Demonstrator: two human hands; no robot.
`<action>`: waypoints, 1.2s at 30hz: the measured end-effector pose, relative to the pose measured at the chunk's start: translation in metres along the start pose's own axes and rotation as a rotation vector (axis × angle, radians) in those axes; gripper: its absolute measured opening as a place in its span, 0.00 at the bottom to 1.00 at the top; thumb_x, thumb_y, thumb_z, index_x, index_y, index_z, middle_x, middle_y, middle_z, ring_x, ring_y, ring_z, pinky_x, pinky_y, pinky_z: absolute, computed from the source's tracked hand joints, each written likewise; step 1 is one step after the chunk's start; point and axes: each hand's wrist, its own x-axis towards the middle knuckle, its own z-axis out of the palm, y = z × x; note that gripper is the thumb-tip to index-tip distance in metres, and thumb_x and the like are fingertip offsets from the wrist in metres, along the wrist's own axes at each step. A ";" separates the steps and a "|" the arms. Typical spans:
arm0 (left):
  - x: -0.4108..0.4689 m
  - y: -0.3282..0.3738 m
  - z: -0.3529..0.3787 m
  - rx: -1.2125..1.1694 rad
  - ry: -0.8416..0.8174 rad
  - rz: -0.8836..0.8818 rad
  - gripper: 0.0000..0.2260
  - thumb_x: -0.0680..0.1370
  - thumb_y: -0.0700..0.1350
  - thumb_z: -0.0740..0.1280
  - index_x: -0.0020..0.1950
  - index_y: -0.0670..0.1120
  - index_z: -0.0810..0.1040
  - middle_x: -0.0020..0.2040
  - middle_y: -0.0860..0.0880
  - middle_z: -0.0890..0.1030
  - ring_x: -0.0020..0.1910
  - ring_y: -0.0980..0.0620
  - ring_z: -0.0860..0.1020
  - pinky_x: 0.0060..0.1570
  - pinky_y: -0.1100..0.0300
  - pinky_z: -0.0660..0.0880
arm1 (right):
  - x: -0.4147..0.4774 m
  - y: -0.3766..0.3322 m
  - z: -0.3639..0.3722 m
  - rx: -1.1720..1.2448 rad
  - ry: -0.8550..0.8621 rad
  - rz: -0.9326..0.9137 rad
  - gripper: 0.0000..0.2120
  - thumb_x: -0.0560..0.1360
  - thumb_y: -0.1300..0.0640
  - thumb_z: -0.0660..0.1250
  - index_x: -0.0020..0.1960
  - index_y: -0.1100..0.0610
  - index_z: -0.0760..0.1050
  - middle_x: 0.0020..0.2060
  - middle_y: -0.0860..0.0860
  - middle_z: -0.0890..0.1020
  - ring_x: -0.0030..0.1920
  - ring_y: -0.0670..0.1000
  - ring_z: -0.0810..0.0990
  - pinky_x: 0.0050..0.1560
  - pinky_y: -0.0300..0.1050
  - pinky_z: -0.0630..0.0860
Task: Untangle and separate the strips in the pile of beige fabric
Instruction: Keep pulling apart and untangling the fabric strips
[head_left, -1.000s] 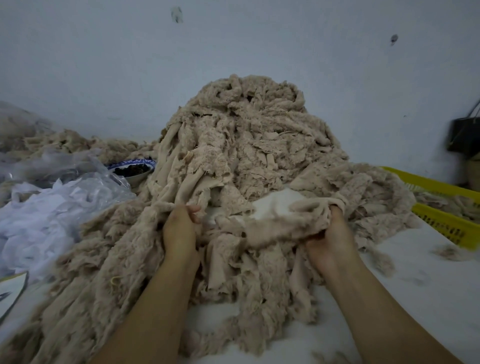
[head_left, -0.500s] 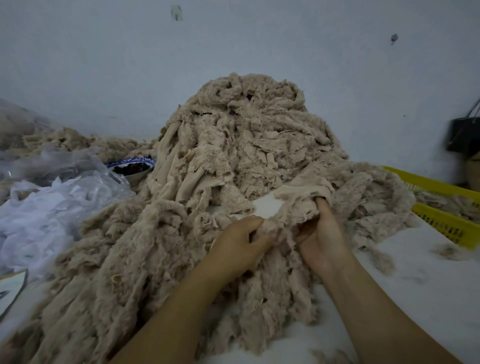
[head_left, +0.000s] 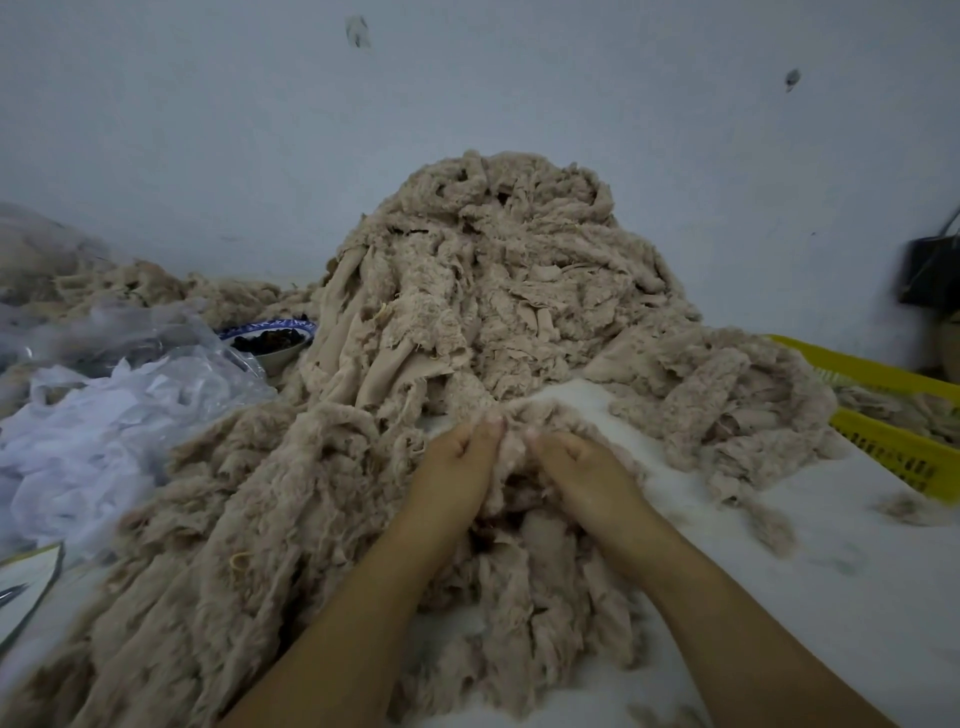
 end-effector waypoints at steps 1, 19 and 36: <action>0.002 0.002 -0.003 -0.080 0.052 -0.047 0.17 0.82 0.57 0.60 0.42 0.55 0.85 0.32 0.54 0.83 0.31 0.59 0.80 0.32 0.67 0.75 | 0.002 0.000 -0.003 0.129 0.036 0.015 0.22 0.80 0.40 0.61 0.31 0.49 0.69 0.23 0.44 0.69 0.23 0.44 0.66 0.29 0.40 0.64; -0.001 0.017 -0.019 -0.907 -0.281 -0.184 0.12 0.75 0.47 0.68 0.51 0.42 0.87 0.52 0.43 0.85 0.50 0.50 0.84 0.50 0.57 0.81 | -0.001 0.003 -0.001 -0.334 0.075 -0.270 0.06 0.79 0.49 0.66 0.43 0.46 0.74 0.42 0.46 0.75 0.38 0.44 0.74 0.38 0.44 0.70; -0.004 0.009 -0.009 -0.191 -0.119 -0.021 0.10 0.78 0.49 0.70 0.51 0.42 0.80 0.48 0.38 0.83 0.44 0.44 0.82 0.51 0.49 0.79 | -0.002 0.000 0.003 0.137 0.091 -0.021 0.09 0.77 0.43 0.65 0.44 0.46 0.79 0.40 0.46 0.85 0.44 0.51 0.83 0.46 0.49 0.78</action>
